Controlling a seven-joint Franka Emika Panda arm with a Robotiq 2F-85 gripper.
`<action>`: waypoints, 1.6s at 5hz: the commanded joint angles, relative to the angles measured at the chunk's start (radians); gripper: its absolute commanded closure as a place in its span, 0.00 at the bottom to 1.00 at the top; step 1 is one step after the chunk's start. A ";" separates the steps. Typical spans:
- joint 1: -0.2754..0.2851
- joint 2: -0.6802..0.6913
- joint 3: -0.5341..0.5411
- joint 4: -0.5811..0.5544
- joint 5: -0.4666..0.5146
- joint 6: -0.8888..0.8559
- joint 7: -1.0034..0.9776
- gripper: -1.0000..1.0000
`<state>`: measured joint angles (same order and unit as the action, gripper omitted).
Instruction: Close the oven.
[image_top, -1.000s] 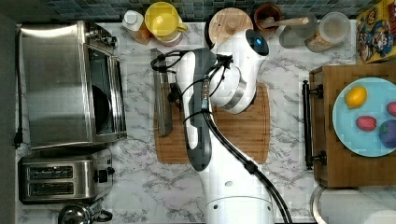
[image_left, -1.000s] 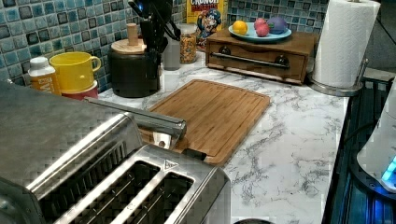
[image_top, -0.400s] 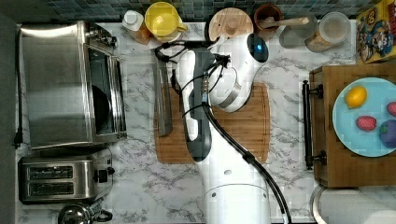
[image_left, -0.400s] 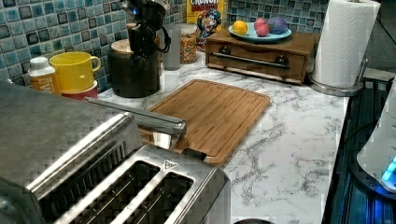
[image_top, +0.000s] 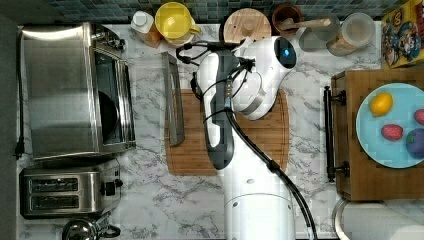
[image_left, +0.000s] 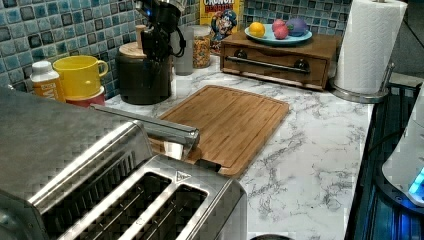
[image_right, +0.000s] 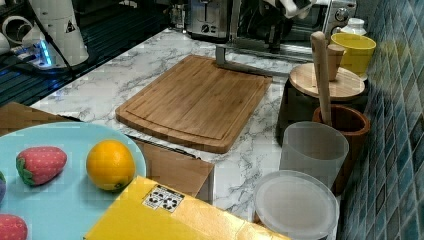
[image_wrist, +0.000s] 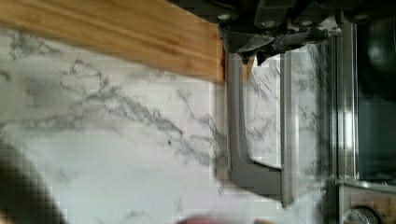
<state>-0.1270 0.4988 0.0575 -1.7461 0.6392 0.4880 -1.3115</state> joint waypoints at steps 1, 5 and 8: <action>-0.002 0.109 0.003 0.106 0.014 -0.102 0.058 1.00; -0.006 0.042 0.070 0.019 0.110 -0.057 0.032 1.00; 0.023 0.084 0.113 0.046 0.104 -0.104 0.053 1.00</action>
<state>-0.1458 0.6416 0.1372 -1.7695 0.7207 0.3977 -1.3105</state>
